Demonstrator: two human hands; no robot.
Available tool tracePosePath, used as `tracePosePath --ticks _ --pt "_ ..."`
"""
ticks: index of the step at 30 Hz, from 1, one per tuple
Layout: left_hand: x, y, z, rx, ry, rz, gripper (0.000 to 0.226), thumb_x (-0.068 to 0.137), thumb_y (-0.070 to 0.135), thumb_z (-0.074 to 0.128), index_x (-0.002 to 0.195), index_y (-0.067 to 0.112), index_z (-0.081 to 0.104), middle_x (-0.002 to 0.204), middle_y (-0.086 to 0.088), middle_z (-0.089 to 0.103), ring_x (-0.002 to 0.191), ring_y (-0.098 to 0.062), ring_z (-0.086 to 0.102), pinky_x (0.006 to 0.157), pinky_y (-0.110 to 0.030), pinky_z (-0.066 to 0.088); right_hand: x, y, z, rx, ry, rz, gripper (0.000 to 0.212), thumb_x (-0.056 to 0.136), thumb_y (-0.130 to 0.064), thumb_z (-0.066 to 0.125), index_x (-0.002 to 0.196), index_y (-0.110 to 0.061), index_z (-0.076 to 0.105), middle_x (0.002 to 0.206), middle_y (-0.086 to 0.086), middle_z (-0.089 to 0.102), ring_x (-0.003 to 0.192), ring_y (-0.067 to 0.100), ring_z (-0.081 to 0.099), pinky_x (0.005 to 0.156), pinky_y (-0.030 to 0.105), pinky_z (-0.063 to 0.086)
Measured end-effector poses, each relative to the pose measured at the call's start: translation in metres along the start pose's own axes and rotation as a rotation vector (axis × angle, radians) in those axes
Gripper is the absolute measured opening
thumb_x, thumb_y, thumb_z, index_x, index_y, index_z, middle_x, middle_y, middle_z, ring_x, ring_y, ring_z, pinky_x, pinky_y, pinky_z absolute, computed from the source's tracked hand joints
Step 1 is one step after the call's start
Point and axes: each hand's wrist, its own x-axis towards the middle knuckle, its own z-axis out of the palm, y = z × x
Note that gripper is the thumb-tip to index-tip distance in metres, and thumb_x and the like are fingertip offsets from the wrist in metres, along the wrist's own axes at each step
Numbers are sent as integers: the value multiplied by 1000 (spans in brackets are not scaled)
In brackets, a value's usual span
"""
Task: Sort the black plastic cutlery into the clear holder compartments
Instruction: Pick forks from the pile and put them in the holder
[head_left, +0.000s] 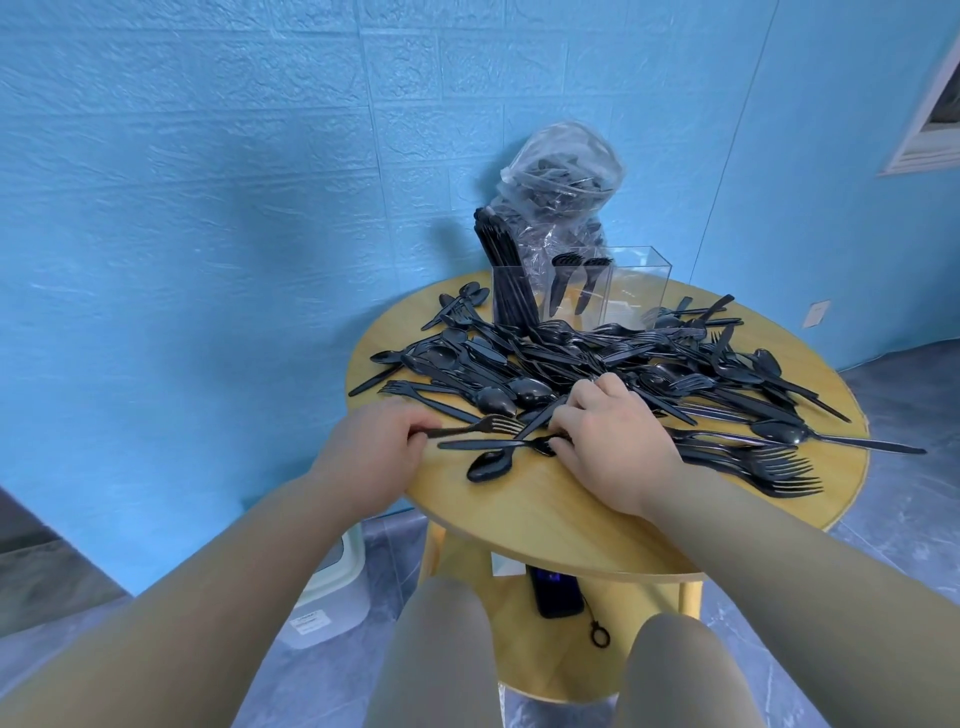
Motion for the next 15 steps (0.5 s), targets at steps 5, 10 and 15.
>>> tracePosePath --ticks 5,10,15 --pt "3 1 1 -83 198 -31 26 97 15 46 110 24 67 101 6 65 88 -15 57 77 -29 44 0 -4 2 29 24 39 29 100 -35 35 116 -22 56 115 -2 44 110 21 33 95 34 36" --pt "-1 7 10 -161 220 -7 30 97 11 41 113 21 64 99 7 68 82 -12 58 69 -28 44 -6 0 -1 50 94 45 38 100 -42 33 112 -25 65 108 -5 45 103 19 32 93 35 36" --pt "-1 10 13 -161 273 17 31 96 9 43 117 18 66 106 4 69 98 -14 62 81 -29 48 -6 1 -2 12 22 30 40 98 -47 36 117 -26 63 113 -5 44 109 20 30 94 35 34"
